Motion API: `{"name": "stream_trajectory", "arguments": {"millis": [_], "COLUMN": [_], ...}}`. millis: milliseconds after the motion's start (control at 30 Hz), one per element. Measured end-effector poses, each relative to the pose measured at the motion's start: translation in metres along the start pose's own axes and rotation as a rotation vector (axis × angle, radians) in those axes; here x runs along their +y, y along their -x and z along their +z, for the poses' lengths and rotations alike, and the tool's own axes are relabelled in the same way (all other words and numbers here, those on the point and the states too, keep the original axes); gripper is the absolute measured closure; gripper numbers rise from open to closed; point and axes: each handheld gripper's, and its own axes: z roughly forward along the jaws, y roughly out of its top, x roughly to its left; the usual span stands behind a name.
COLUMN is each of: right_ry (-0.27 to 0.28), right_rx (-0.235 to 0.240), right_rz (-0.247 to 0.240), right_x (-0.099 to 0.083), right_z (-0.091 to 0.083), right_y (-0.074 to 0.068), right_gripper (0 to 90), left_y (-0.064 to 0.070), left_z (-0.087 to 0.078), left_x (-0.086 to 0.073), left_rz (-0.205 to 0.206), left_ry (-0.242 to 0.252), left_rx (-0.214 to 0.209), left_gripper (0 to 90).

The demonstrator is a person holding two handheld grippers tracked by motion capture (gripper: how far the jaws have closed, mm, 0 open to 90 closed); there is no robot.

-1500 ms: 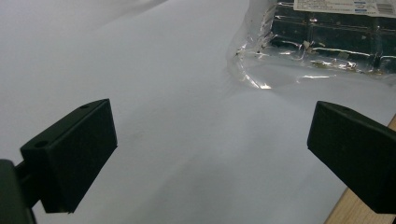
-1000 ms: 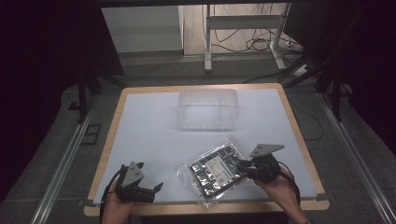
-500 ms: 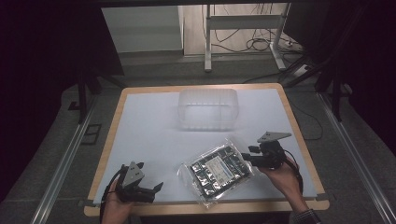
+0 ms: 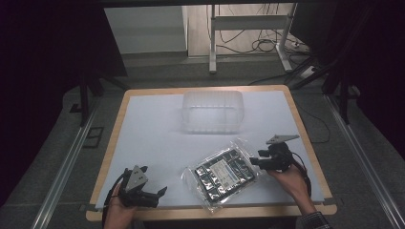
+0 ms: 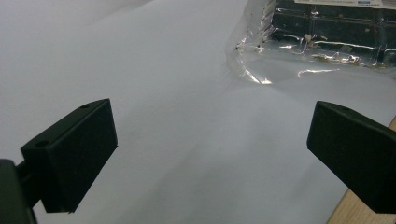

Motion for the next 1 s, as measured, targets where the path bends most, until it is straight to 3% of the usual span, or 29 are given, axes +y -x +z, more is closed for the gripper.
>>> {"name": "stream_trajectory", "arguments": {"millis": [133,300,433,567,667,800,1000], "right_ry": [0.004,-0.021,-0.049,-0.039,-0.099,-0.091,-0.090], "right_rx": [-0.016,0.040,0.051,0.072,0.016,0.008,0.011], "right_rz": [0.018,0.032,-0.005,-0.018,-0.058,-0.042,-0.023], "right_x": [-0.001,-0.003,-0.002,0.000,-0.004,-0.002,0.001], "right_z": [0.000,0.005,0.011,0.009,0.017,0.015,0.013], "right_y": [0.006,0.006,-0.001,-0.006,-0.011,-0.011,-0.014], "right_gripper": [45.2,50.7,57.9,67.1,72.5,87.6,89.1], "left_y": [0.001,0.001,0.001,0.001,0.002,0.002,0.002], "left_z": [0.000,0.001,0.001,0.001,0.001,0.001,0.001], "left_x": [0.000,0.000,0.000,0.000,0.001,0.001,0.001], "left_rz": [0.004,0.007,0.008,0.012,0.015,0.016,0.014], "left_ry": [-0.003,-0.006,-0.006,-0.009,-0.010,-0.012,-0.008], "left_rx": [-0.002,-0.001,-0.001,-0.001,-0.001,-0.001,0.002], "left_gripper": [1.4,1.4,1.5,1.5,1.5,1.5,1.6]}}
